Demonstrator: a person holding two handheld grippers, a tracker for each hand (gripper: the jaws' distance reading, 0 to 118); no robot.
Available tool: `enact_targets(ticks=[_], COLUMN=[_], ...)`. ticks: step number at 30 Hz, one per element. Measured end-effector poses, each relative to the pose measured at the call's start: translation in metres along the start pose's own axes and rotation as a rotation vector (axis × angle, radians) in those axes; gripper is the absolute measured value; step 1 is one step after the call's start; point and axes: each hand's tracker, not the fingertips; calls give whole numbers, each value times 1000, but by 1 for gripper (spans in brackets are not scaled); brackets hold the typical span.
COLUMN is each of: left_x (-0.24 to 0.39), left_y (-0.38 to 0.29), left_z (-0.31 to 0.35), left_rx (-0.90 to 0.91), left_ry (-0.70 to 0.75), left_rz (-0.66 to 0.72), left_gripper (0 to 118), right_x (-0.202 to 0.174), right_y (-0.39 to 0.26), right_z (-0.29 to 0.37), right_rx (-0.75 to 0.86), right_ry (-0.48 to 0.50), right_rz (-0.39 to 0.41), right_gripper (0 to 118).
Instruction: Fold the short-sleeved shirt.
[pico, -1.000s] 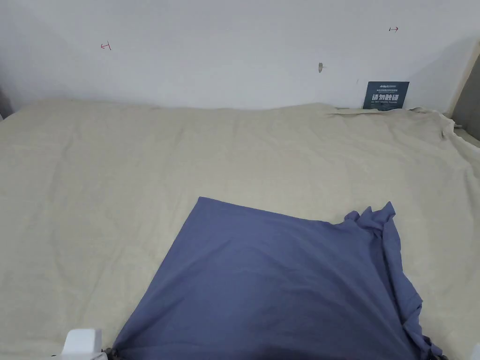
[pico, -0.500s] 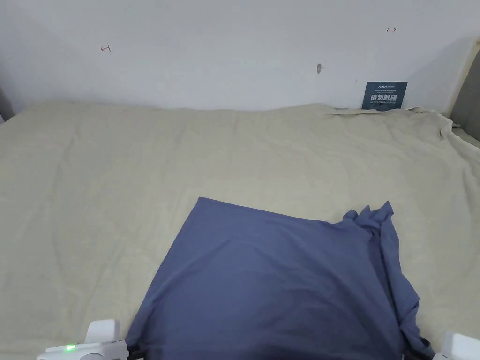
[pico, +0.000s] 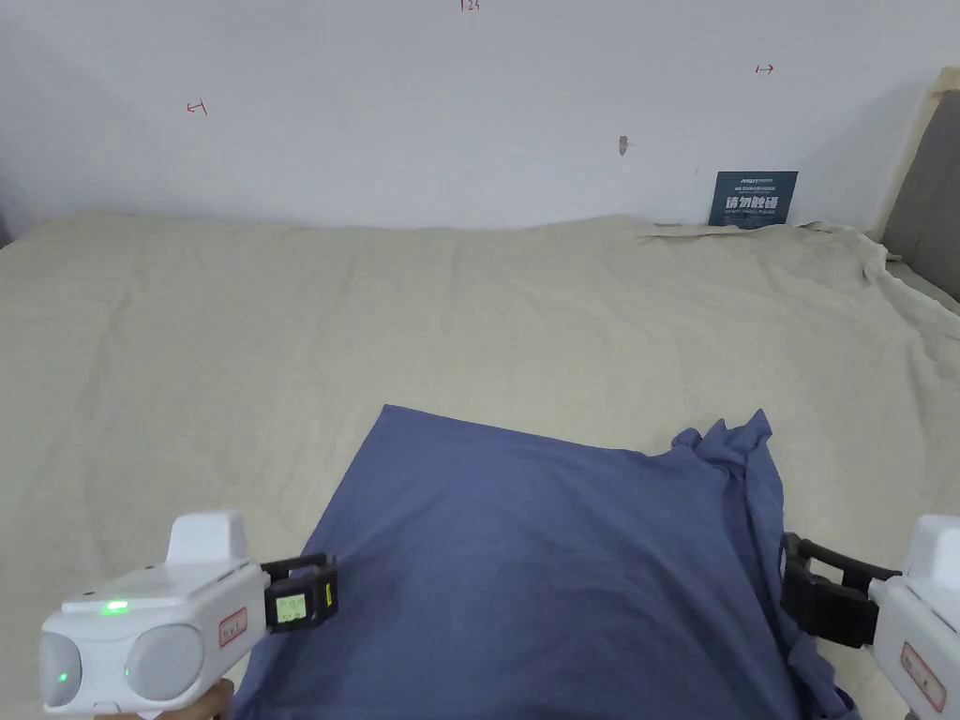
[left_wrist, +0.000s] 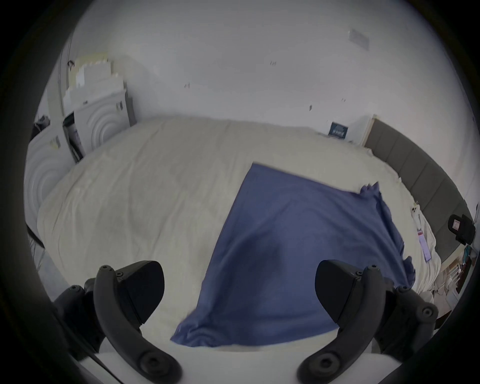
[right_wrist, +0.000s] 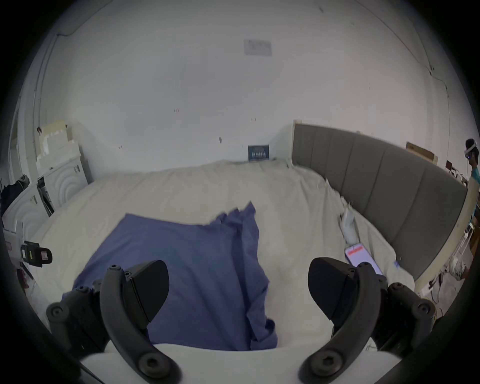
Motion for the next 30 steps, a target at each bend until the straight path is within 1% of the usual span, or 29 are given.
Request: enact_targets(ticks=[1,2,3,4,5,6,7,8,9,10,12,18,23,28,29,30], left_x=[4,8,12,16,19,24,28,30,34,37,42,52,53,50,49,48], left_y=[6,13,20,25,31,38,45,51,58,63,79,119,152,174,176,178], left_z=[0,1,0,-1,-3,-7,-12,-17,-23,-29,-48,-120,-198,-279,-291,-305], left_rx=[20,44,78,102,125,129,134,142,153,154,135,85,-21,-175,-186,-209], left_ry=[-4,-14,-29,-38,-58,-60,-68,-86,-102,-102,-127,-144,-141,-134,-138,-141], left_rz=[-7,-12,-25,-32,-42,-41,-40,-46,-50,-52,-52,-88,-133,-101,-99,-92], left_gripper=[115,110,101,81,65,46,24,14,4,0,0,0,0,0,4,17], right_x=[0,-1,0,0,0,-4,-5,-5,-3,-1,4,3,4,9,9,4], right_y=[4,8,12,14,17,21,23,25,28,29,33,45,51,50,49,50], right_z=[1,1,0,0,0,-1,-4,-7,-12,-16,-29,-62,-92,-126,-131,-134], right_rx=[14,28,58,83,96,109,119,125,130,138,140,122,94,63,55,45], right_ry=[1,-3,-8,-11,-14,-27,-38,-45,-45,-50,-34,-47,-52,-55,-56,-56], right_rz=[-2,-7,-11,-11,-6,-1,2,8,9,12,1,2,3,4,4,5], right_gripper=[108,106,98,85,67,36,16,5,4,0,0,0,0,0,0,0])
